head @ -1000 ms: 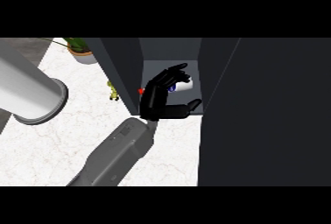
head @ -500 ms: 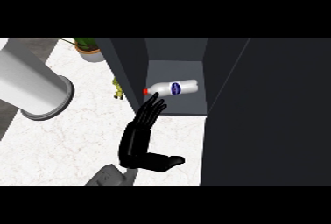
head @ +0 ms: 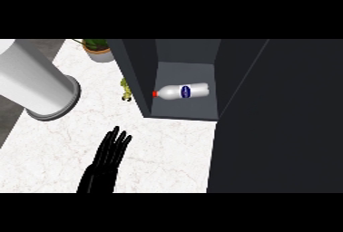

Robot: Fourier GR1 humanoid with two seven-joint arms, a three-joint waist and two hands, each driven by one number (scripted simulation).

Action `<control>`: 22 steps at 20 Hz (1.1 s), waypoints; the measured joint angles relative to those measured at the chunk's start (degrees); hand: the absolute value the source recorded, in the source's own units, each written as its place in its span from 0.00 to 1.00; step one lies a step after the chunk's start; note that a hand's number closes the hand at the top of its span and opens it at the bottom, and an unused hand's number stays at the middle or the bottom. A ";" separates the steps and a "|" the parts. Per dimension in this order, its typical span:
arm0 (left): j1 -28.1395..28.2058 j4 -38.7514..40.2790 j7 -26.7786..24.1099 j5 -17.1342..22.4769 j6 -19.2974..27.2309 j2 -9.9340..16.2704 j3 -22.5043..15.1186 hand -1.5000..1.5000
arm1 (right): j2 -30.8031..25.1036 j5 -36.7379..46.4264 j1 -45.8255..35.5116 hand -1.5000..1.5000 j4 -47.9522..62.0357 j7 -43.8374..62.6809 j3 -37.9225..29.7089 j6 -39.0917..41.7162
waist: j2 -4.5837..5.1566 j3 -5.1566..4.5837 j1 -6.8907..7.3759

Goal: Pick up the bottled water, place it into the cabinet and close the cabinet

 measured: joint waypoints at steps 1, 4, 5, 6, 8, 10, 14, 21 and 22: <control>1.23 -0.96 -0.58 0.14 -0.99 1.45 0.34 0.00 | -1.08 0.17 -0.81 1.00 -0.05 0.16 0.13 0.38 | 0.02 -0.02 0.06; 4.36 -3.75 -2.19 0.89 -3.44 5.52 2.13 0.00 | -3.14 0.66 -3.50 1.00 -0.25 1.31 1.01 0.44 | 0.06 -0.12 0.33; 5.53 -4.57 -2.68 1.06 -4.03 6.78 2.66 0.00 | -3.64 0.80 -4.38 1.00 -0.32 1.79 1.41 0.28 | 0.07 -0.14 0.42; 6.75 -5.27 -3.16 1.57 -4.88 8.13 3.45 0.00 | -3.98 0.90 -5.46 1.00 -0.39 2.34 1.72 0.10 | 0.15 -0.15 0.55; 9.43 -6.58 -4.43 2.34 -6.75 10.74 4.73 0.00 | -3.95 1.08 -7.26 1.00 -0.46 3.95 3.30 -0.71 | 0.18 -0.21 0.87; 11.81 -7.46 -5.81 3.03 -8.96 13.08 5.88 0.00 | -3.69 1.16 -9.01 1.00 -0.59 5.91 5.15 -1.59 | 0.31 -0.26 1.06; 15.36 -8.78 -8.09 4.57 -13.93 18.11 8.85 0.00 | -2.75 1.02 -13.49 1.00 -0.72 10.11 7.62 -2.96 | 0.85 -0.28 1.92; 18.71 -9.17 -10.43 6.47 -20.53 23.58 12.32 0.00 | -1.62 0.40 -25.12 1.00 -0.55 18.17 9.74 -2.26 | 1.60 -0.35 4.04; 18.80 -9.17 -10.57 6.62 -21.07 23.99 12.64 0.00 | -1.47 0.33 -27.10 1.00 -0.45 19.35 10.02 -1.88 | 1.69 -0.37 4.39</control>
